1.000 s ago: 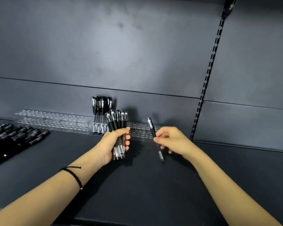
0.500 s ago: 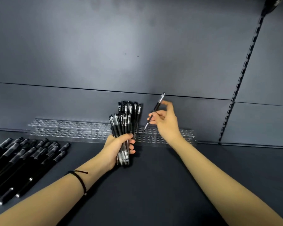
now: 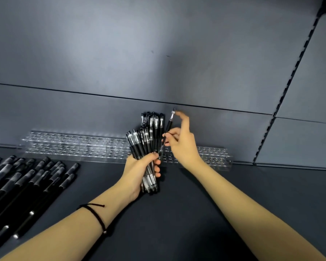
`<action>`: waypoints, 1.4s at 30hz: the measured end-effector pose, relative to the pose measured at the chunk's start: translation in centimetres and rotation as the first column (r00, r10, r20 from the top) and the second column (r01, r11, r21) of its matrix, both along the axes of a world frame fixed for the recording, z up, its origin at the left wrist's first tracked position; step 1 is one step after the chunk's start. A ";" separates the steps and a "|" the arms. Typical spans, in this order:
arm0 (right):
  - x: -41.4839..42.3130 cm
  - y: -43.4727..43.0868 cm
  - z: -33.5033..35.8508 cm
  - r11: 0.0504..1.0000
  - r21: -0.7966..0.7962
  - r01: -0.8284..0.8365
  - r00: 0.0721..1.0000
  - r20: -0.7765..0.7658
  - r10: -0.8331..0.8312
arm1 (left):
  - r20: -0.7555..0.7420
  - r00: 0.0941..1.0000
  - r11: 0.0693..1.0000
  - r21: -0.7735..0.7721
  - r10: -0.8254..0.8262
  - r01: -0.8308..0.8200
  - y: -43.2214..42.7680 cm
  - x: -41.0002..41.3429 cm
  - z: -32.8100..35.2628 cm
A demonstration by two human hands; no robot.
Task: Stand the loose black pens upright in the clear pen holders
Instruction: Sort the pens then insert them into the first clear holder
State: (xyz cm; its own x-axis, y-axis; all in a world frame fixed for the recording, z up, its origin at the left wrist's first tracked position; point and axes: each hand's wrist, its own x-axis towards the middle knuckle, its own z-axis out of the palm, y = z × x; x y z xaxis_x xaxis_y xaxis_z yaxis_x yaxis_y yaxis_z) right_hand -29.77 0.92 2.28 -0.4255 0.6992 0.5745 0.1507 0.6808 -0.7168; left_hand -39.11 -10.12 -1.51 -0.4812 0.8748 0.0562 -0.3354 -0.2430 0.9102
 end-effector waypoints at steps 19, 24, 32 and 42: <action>1.1 -2.4 0.2 0.973 0.147 0.177 0.979 0.071 -0.189 | 0.119 0.990 0.997 0.020 -0.072 0.070 -0.7 -0.4 0.5; 1.2 -3.8 0.4 0.985 -0.170 0.029 0.992 0.122 -0.008 | 0.081 0.989 0.992 0.024 -0.124 0.122 -0.8 -0.1 0.6; 1.8 -0.5 3.8 0.926 -0.377 0.022 0.930 -0.332 -0.157 | 0.129 0.988 0.996 -0.005 -0.089 0.091 -0.6 0.2 0.2; 0.3 1.7 3.0 0.986 0.071 0.151 0.973 -0.187 -0.136 | 0.107 0.990 0.995 -0.032 -0.095 0.099 -0.5 0.0 0.4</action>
State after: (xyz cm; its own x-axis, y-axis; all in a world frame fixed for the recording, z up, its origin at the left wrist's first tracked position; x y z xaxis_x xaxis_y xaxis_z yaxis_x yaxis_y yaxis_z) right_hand -29.44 2.65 5.31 -0.2081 0.6915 0.6918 0.1242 0.7202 -0.6825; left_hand -39.15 -10.64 -1.06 -0.3953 0.9182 -0.0237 -0.4499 -0.1710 0.8766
